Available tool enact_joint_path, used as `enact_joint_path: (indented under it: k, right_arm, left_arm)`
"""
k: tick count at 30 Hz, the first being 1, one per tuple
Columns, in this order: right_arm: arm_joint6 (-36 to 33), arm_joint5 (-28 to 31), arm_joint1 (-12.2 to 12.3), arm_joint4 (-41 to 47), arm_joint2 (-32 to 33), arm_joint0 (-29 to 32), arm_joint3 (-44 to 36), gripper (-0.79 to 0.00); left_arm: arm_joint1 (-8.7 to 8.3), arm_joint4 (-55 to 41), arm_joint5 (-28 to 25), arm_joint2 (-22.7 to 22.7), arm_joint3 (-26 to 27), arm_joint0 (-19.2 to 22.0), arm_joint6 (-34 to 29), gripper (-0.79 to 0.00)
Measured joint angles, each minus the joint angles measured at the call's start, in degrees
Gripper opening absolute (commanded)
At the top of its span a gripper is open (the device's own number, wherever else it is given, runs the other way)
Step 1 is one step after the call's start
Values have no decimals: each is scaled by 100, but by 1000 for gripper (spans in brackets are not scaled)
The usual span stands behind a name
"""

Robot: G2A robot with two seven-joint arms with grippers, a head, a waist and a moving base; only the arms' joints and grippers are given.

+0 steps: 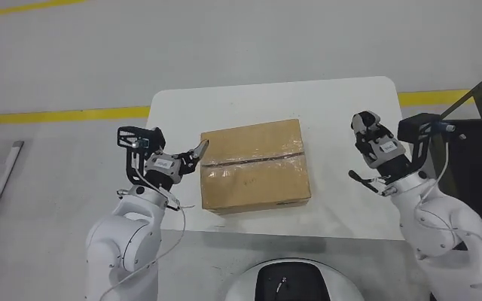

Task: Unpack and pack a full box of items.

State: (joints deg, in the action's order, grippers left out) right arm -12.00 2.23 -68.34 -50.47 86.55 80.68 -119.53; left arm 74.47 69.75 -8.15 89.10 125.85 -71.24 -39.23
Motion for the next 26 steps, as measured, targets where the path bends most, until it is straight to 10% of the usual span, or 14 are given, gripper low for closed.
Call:
enact_joint_path:
  k: [4,5,6,7,18,26]
  right_arm:
    - [-58,70,10,-133,51,155,-93,-785]
    - [-87,97,12,-143,63,179,-92,-206]
    - [-120,121,15,-146,77,195,-84,0]
    - [-130,127,15,-144,82,197,-80,-782]
    - [-129,124,15,-141,81,194,-79,-211]
    - [-129,124,15,-141,81,194,-79,-6]
  left_arm:
    - [-16,656,162,-93,131,-145,324,0]
    - [-17,800,184,-150,129,-182,377,0]
    - [-18,903,194,-198,121,-209,402,0]
    - [-18,921,195,-209,118,-214,403,0]
    - [-17,902,191,-204,117,-210,395,0]
    - [-17,903,191,-204,117,-210,395,-1]
